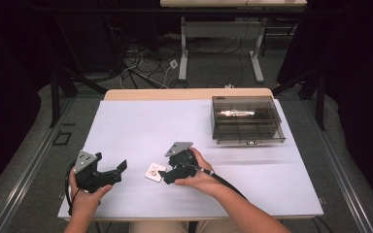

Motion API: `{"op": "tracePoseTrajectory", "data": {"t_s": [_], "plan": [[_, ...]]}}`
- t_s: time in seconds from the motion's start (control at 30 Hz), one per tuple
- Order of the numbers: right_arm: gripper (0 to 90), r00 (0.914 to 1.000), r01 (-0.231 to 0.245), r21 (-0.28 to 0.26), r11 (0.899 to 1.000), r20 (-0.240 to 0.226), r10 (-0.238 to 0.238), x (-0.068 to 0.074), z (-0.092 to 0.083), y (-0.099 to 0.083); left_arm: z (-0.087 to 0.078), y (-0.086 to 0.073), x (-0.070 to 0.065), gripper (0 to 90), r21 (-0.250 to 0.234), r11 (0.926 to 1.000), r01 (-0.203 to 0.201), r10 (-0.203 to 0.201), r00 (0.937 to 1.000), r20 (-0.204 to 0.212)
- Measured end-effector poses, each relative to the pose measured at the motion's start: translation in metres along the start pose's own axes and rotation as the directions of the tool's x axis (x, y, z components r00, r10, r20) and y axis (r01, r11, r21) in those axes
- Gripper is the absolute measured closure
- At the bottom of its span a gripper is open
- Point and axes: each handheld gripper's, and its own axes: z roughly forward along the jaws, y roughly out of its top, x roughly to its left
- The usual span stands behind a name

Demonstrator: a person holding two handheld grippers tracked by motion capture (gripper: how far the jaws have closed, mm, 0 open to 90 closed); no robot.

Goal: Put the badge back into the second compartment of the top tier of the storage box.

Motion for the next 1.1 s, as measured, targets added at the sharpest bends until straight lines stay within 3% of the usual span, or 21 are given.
{"op": "tracePoseTrajectory", "data": {"t_s": [0.13, 0.43, 0.53, 0.73, 1.1], "plan": [[15.5, 0.9998, 0.017, -0.008, 1.0, -0.01, -0.017, 0.001, 0.007, 0.001, 0.0, 0.0, 0.0, 0.4, 0.002, 1.0, 0.001, -0.001, 1.0, 0.002], [18.5, 0.9988, 0.045, 0.053, 0.998, -0.019, -0.044, 0.004, 0.02, 0.003, 0.001, 0.0, 0.0, 0.4, 0.006, 1.0, 0.001, -0.001, 1.0, 0.004], [19.7, 0.9997, 0.016, 0.07, 0.997, -0.021, -0.015, 0.006, 0.022, 0.002, 0.001, 0.0, 0.0, 0.5, 0.006, 1.0, 0.0, 0.0, 1.0, 0.005], [21.4, 0.9992, 0.006, 0.078, 0.997, -0.039, -0.002, 0.006, 0.029, 0.001, 0.001, 0.0, 0.0, 0.5, 0.008, 1.0, 0.002, -0.002, 1.0, 0.005], [24.0, 0.9966, 0.045, 0.074, 0.996, -0.072, -0.04, 0.008, 0.042, -0.001, 0.001, -0.001, 0.001, 0.5, 0.01, 0.9999, 0.002, -0.002, 1.0, 0.004]]}}
